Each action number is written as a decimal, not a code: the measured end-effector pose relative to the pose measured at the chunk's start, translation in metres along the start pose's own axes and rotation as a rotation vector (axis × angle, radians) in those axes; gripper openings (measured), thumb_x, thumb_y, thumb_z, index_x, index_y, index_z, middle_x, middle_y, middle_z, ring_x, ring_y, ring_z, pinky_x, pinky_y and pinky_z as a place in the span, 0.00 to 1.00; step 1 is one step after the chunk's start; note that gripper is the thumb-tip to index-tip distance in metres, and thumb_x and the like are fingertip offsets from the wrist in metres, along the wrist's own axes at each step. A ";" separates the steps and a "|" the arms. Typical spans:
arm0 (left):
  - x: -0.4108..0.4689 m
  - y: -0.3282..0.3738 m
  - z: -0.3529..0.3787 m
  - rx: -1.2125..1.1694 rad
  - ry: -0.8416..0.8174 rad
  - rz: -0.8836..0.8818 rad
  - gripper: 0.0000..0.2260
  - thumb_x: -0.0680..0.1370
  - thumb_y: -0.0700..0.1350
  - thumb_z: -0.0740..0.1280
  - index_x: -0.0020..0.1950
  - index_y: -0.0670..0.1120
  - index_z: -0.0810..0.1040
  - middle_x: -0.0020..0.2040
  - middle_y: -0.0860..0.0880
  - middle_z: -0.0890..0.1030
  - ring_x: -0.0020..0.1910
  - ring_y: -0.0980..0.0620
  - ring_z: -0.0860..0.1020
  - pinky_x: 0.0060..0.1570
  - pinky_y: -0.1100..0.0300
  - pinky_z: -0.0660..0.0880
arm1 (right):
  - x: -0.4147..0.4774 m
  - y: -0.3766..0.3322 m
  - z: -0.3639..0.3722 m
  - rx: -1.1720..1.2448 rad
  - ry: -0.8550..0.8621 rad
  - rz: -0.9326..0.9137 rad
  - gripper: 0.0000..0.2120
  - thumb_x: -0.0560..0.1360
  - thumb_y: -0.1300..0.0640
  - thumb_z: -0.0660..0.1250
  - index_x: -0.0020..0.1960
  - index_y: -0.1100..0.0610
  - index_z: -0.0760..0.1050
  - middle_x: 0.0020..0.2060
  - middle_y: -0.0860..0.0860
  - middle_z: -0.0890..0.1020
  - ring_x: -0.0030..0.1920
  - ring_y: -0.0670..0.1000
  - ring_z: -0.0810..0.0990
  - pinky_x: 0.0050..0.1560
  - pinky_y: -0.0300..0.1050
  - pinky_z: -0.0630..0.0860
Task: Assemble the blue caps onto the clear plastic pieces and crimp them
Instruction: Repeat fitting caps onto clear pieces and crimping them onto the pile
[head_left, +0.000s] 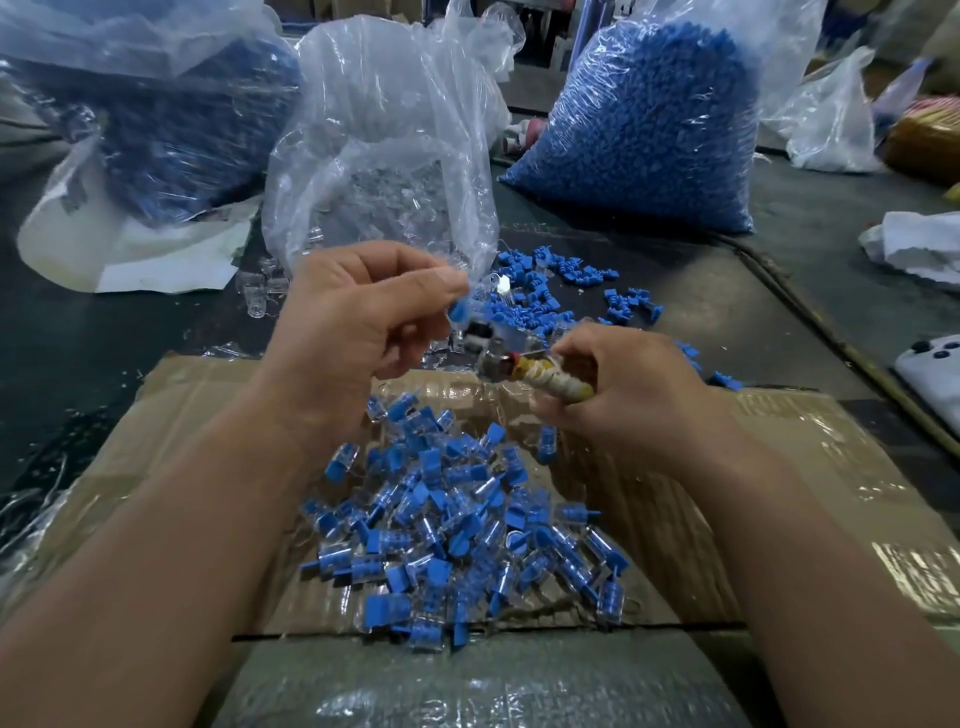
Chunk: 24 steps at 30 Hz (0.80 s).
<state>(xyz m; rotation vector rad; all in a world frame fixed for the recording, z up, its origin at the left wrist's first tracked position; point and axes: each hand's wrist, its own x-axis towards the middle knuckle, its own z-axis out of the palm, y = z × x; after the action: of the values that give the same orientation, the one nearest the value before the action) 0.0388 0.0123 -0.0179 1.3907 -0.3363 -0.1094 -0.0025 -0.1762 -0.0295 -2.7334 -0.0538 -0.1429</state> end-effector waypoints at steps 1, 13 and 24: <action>-0.001 0.000 0.000 0.009 -0.049 -0.009 0.09 0.57 0.49 0.72 0.30 0.45 0.80 0.25 0.50 0.76 0.21 0.58 0.69 0.19 0.70 0.63 | 0.000 -0.001 0.001 -0.006 -0.020 -0.004 0.11 0.67 0.47 0.73 0.43 0.48 0.73 0.35 0.42 0.74 0.35 0.41 0.71 0.31 0.39 0.62; 0.010 -0.017 -0.004 0.254 0.198 -0.065 0.07 0.73 0.40 0.69 0.35 0.47 0.80 0.28 0.52 0.77 0.24 0.58 0.71 0.22 0.70 0.66 | 0.002 -0.004 0.003 -0.134 -0.208 0.021 0.29 0.59 0.34 0.69 0.56 0.47 0.73 0.47 0.44 0.73 0.49 0.46 0.71 0.49 0.45 0.70; 0.018 -0.038 -0.006 0.996 -0.021 -0.023 0.14 0.78 0.40 0.61 0.63 0.48 0.77 0.62 0.47 0.77 0.54 0.56 0.76 0.56 0.64 0.69 | 0.001 -0.003 0.002 -0.134 -0.309 0.024 0.37 0.65 0.29 0.59 0.71 0.42 0.61 0.55 0.47 0.66 0.61 0.48 0.63 0.59 0.47 0.62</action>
<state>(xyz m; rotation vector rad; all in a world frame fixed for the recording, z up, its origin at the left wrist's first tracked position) 0.0621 0.0059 -0.0526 2.3788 -0.4130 0.0377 -0.0017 -0.1730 -0.0302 -2.8642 -0.1007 0.2932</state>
